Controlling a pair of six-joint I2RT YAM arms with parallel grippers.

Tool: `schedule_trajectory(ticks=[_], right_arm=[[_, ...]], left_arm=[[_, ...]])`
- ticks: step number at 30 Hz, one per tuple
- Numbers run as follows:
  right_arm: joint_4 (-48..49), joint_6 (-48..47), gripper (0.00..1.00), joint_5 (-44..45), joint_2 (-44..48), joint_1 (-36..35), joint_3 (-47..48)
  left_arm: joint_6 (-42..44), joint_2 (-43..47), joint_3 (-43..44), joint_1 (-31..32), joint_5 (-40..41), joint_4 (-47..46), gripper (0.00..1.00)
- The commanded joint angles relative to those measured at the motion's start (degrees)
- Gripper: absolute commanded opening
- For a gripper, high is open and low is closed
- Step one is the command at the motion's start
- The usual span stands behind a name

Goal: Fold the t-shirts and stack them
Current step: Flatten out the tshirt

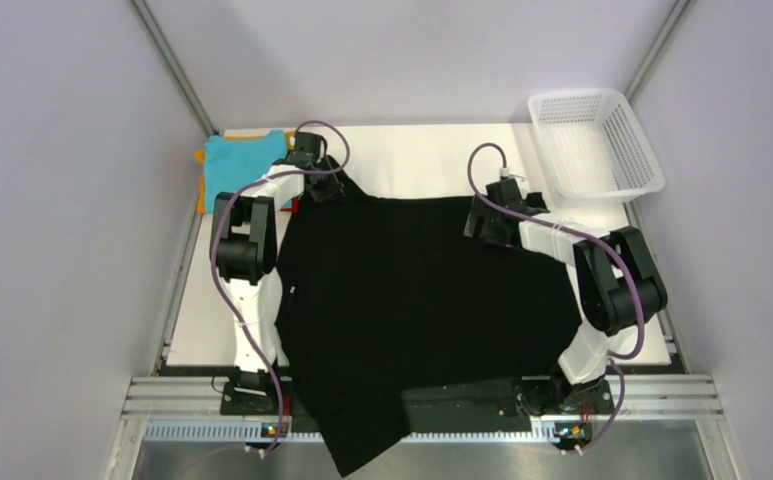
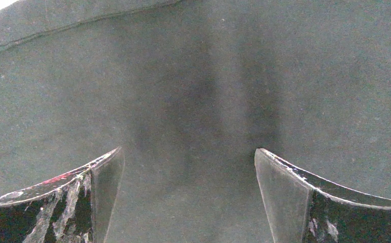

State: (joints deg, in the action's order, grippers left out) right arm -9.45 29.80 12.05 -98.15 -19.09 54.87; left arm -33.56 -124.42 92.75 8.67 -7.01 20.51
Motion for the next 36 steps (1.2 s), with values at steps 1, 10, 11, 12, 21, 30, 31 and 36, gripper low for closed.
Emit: schedule_trajectory(ticks=[1, 10, 11, 12, 21, 30, 31, 36], right_arm=[[-2.2, 0.9, 0.98, 0.2, -3.3, -0.2, 0.1], [-2.9, 0.8, 0.98, 0.9, -4.1, -0.2, 1.1], [-2.9, 0.9, 0.98, 0.9, -4.1, -0.2, 1.2], [-2.9, 0.8, 0.98, 0.8, -4.2, -0.2, 1.2], [-3.7, 0.9, 0.98, 1.5, -4.5, -0.2, 2.1], [-4.6, 0.9, 0.98, 1.8, -4.1, -0.2, 2.9], [-4.7, 0.9, 0.98, 1.9, -4.0, -0.2, 2.9], [-5.0, 0.4, 0.99, 2.3, -2.9, -0.2, 2.5]], left_arm=[[-1.3, -0.5, 2.3, -0.2, -1.9, -2.1, 0.19], [-3.9, 0.8, 3.1, -0.2, -5.7, -4.4, 0.0], [-4.6, 0.7, 3.4, -0.1, -5.9, -4.6, 0.0], [-5.3, 0.4, 4.1, -0.1, -6.0, -4.6, 0.0], [-10.9, -9.6, 18.5, 1.0, -8.6, -5.1, 0.0], [-3.4, -21.1, 40.2, 5.5, -9.7, -3.7, 0.33], [-1.6, -20.5, 40.3, 6.0, -9.3, -3.9, 0.43], [5.0, -13.5, 36.5, 7.0, -7.6, -2.3, 0.99]])
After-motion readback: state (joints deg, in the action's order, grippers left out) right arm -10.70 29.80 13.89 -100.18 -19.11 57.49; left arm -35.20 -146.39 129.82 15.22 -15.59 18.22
